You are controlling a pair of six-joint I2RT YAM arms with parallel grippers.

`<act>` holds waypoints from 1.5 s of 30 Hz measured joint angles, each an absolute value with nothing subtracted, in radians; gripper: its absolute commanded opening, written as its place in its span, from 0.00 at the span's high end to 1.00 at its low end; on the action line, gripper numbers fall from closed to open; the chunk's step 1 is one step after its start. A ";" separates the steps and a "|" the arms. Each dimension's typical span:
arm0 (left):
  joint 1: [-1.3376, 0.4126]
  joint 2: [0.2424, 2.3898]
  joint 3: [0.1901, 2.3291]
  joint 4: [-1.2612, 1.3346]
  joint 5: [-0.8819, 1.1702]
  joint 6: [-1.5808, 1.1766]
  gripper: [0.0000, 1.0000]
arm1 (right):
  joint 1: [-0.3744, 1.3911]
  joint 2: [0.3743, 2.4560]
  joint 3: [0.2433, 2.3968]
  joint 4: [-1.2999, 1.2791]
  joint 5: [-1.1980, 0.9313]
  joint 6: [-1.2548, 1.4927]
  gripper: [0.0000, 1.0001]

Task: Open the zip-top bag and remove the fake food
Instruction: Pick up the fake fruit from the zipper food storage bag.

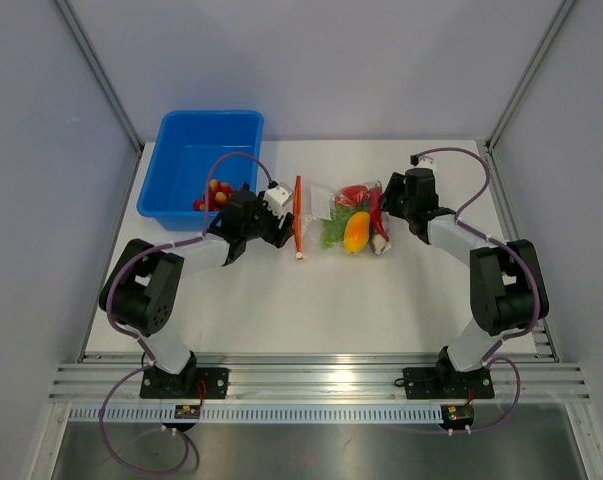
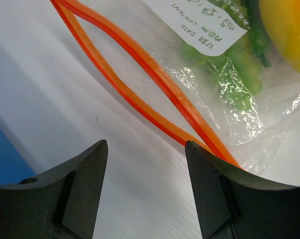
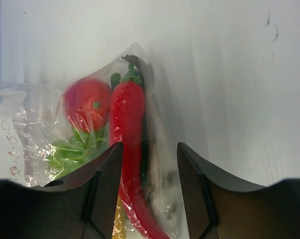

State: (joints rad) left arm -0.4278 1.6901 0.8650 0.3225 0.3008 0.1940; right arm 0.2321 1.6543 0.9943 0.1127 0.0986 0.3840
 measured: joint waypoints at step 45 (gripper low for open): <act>-0.543 1.920 1.157 0.210 0.435 0.059 0.46 | 0.163 1.854 1.077 0.204 -0.377 0.465 0.59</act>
State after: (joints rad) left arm -0.5426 1.9202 1.1572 0.2104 0.4351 0.0586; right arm 0.1627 1.8538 1.0771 0.2043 -0.3775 0.4652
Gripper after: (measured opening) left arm 0.595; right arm 0.417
